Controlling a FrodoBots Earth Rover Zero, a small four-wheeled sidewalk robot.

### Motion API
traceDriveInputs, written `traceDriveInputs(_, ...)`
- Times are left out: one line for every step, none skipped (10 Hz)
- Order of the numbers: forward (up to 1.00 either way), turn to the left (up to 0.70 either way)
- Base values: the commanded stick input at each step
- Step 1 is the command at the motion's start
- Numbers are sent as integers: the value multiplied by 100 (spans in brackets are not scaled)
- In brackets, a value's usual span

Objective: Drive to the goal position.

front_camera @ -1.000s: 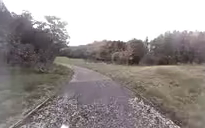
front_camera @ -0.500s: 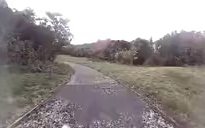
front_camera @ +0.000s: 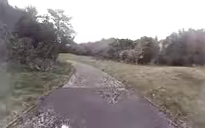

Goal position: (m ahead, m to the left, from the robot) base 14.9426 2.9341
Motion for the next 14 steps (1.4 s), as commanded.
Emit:
traceDriveInputs(100, 17)
traceDriveInputs(100, 20)
traceDriveInputs(100, 7)
traceDriveInputs(100, 0)
traceDriveInputs(100, 0)
traceDriveInputs(100, 0)
traceDriveInputs(100, 0)
traceDriveInputs(100, 0)
traceDriveInputs(100, 0)
traceDriveInputs(100, 0)
traceDriveInputs(100, 0)
traceDriveInputs(100, 0)
traceDriveInputs(100, 0)
traceDriveInputs(100, 0)
